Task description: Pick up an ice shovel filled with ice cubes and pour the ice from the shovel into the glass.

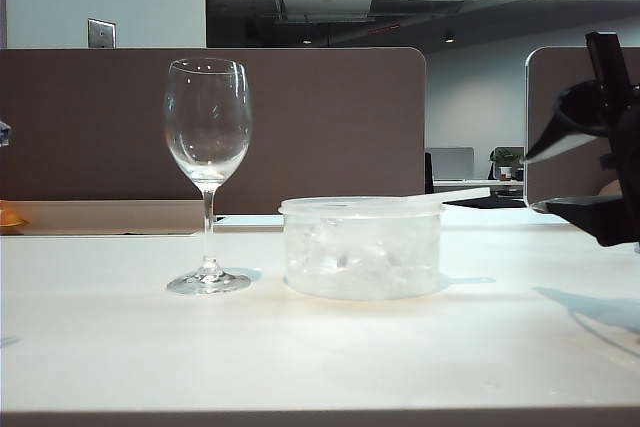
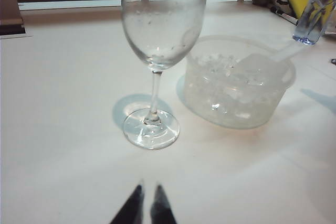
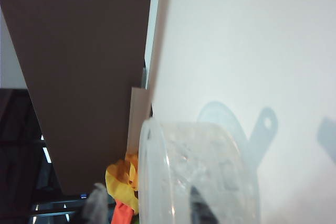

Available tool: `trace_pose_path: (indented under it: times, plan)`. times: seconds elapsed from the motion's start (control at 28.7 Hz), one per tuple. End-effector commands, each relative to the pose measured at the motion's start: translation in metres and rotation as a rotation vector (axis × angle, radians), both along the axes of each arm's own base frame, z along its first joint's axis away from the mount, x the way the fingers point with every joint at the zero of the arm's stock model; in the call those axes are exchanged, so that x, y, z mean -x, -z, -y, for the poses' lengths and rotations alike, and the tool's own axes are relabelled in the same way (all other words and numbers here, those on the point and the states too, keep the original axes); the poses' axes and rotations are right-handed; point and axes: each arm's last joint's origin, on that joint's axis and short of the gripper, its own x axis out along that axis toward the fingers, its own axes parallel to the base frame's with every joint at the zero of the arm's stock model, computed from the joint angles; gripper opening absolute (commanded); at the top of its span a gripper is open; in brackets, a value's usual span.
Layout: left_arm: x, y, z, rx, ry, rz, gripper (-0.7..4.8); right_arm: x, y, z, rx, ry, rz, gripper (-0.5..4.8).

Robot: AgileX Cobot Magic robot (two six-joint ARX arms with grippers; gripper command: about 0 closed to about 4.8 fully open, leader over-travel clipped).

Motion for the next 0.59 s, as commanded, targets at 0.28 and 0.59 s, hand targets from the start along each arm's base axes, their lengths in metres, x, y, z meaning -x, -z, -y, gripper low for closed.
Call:
trace_pose_path:
  times: [0.28, 0.59]
  plan:
    - [0.0, -0.001, 0.0, 0.002, 0.003, 0.008, 0.3, -0.02, -0.007, -0.007, -0.021, -0.004, 0.048, 2.48]
    - [0.0, -0.001, 0.0, 0.003, 0.003, 0.008, 0.3, -0.037, -0.006, -0.014, -0.023, -0.042, 0.043, 2.48]
